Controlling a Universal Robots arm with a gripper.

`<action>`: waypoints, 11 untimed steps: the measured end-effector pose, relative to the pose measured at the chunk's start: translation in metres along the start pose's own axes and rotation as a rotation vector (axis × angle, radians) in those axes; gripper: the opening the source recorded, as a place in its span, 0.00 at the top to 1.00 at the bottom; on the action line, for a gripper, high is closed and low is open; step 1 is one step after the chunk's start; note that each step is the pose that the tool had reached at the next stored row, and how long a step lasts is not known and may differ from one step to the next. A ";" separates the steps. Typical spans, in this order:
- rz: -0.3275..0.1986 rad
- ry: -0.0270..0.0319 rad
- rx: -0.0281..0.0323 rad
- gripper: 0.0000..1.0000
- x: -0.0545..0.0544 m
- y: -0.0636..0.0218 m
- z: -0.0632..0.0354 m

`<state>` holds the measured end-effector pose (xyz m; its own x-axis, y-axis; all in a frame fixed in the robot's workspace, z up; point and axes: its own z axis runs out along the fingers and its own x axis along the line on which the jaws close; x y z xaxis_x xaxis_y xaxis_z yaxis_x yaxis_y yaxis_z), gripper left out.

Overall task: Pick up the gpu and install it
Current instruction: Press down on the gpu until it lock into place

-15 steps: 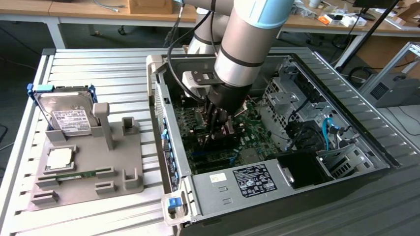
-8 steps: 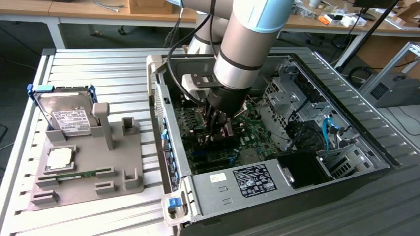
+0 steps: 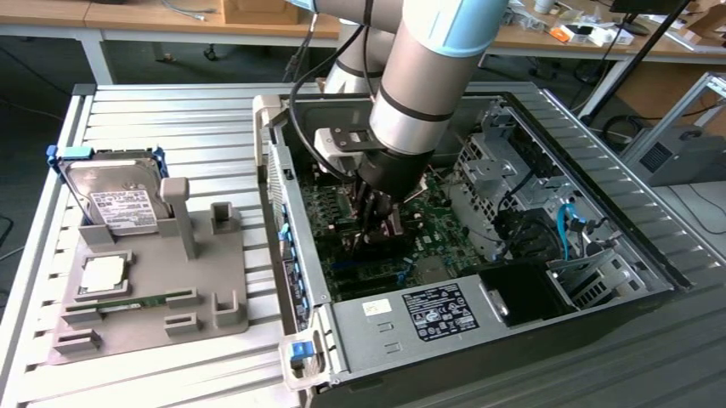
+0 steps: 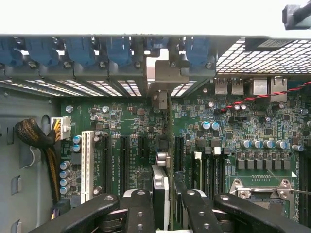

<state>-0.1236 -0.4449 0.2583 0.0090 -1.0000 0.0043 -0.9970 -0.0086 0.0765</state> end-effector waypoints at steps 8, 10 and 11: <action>0.000 -0.0001 0.0001 0.73 0.000 0.0000 0.0001; 0.000 -0.0001 0.0001 0.73 0.000 0.0000 0.0001; 0.000 -0.0003 0.0002 0.73 0.000 0.0000 0.0000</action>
<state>-0.1236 -0.4449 0.2583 0.0089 -1.0000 0.0040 -0.9970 -0.0086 0.0763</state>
